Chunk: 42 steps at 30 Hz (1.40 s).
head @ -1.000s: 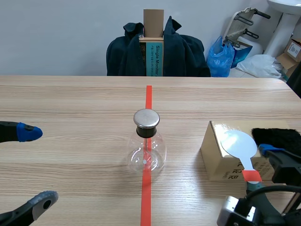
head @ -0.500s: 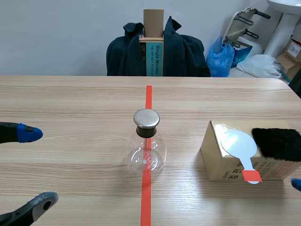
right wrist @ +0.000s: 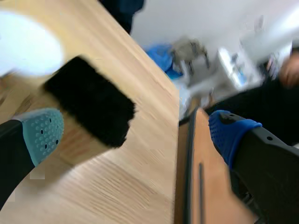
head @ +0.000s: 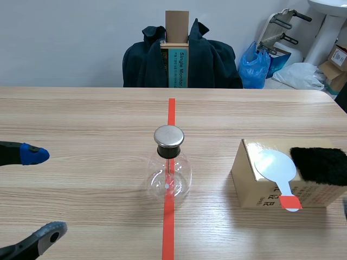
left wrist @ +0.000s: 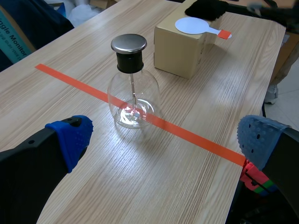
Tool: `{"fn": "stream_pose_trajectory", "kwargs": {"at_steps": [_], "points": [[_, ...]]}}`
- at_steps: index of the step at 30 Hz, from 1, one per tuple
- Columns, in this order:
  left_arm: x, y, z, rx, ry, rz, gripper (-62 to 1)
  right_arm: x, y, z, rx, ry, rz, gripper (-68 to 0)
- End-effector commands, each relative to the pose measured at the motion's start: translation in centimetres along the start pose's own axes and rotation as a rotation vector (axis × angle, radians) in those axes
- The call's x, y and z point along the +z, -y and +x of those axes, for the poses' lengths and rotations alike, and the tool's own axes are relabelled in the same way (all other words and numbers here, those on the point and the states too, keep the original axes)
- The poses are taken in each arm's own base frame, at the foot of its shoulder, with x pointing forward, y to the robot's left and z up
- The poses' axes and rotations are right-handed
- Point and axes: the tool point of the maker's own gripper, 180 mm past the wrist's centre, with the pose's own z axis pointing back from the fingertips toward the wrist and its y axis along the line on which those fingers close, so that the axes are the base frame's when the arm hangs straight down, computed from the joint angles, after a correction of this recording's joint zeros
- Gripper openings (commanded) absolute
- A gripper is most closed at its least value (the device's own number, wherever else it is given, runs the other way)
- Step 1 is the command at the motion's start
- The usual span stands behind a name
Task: Do the electroscope experiment.
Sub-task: 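Return to the home posture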
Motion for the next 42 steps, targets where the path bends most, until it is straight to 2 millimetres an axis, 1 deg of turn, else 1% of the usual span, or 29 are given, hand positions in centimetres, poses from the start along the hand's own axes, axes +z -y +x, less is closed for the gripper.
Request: {"fn": "stream_pose_trajectory", "kwargs": {"at_steps": [1, 3, 5, 7, 9, 12, 15, 18, 22, 34, 42], "points": [[-0.2, -0.3, 0.8, -0.003, 0.034, 0.009, 1.4, -2.0, 1.5, 2.0, -0.063, 0.052, -0.038, -2.9], [-0.2, -0.3, 0.8, -0.003, 0.034, 0.010, 1.4, -3.5, 3.3, 3.5, -0.189, 0.078, -0.103, -2.9], [-0.2, -0.3, 0.8, -0.003, 0.032, 0.010, 1.4, -4.6, 4.7, 4.9, -0.276, 0.099, -0.157, -2.9], [-0.2, -0.3, 0.8, -0.003, 0.031, 0.010, 1.4, -5.4, 5.3, 6.7, -0.335, 0.152, -0.159, -2.9], [-0.2, -0.3, 0.8, -0.003, 0.031, 0.010, 1.4, -5.9, 5.2, 8.7, -0.380, 0.214, -0.122, -2.9], [-0.2, -0.3, 0.8, -0.003, 0.030, 0.010, 1.4, -6.4, 4.4, 11.2, -0.438, 0.288, -0.032, -2.9], [-0.2, -0.3, 0.8, -0.003, 0.030, 0.010, 1.4, -6.6, 3.4, 13.0, -0.463, 0.326, 0.057, -2.9], [-0.2, -0.3, 0.8, -0.003, 0.030, 0.010, 1.4, -6.6, 2.2, 14.3, -0.442, 0.353, 0.143, -2.9], [-0.2, -0.3, 0.8, -0.002, 0.031, 0.011, 1.4, -6.5, 0.5, 15.0, -0.399, 0.366, 0.229, -2.9], [-0.2, -0.3, 0.7, -0.002, 0.028, 0.011, 1.4, -6.2, -0.4, 15.0, -0.435, 0.354, 0.172, -2.9], [-0.2, -0.3, 0.7, -0.002, 0.028, 0.011, 1.4, -6.1, -1.5, 14.8, -0.409, 0.333, 0.184, -2.9]]}}
